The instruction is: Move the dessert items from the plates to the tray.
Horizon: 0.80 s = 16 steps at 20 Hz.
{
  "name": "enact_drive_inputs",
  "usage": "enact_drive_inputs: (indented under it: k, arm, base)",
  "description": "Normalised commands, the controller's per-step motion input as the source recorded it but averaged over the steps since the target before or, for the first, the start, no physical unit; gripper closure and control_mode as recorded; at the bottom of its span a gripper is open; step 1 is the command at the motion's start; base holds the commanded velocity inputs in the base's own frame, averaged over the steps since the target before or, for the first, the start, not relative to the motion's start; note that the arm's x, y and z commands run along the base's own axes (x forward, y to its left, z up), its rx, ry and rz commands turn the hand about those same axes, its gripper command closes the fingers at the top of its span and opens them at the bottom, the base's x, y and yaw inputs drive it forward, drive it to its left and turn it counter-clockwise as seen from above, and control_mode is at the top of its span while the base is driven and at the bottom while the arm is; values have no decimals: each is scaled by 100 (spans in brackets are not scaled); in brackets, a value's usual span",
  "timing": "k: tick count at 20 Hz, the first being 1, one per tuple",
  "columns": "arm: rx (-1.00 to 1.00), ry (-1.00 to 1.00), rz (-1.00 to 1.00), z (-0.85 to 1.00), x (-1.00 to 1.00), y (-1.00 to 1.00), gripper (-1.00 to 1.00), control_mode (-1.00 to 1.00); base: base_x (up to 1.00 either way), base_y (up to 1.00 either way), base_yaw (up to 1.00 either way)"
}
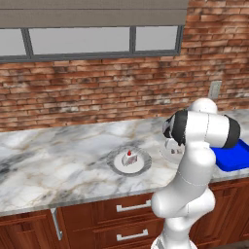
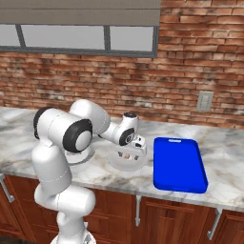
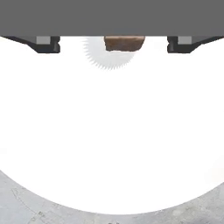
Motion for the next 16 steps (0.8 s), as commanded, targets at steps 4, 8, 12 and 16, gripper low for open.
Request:
enact_drive_inputs:
  k: [4,8,12,16]
  arm:
    - [0,0,0,-2,0,0,100,-100]
    - [0,0,0,0,0,0,100,-100]
    - [0,0,0,0,0,0,100,-100]
    - [0,0,0,4,9,-7,100,-100]
  base:
    - [0,0,0]
    - [0,0,0]
    - [0,0,0]
    - [0,0,0]
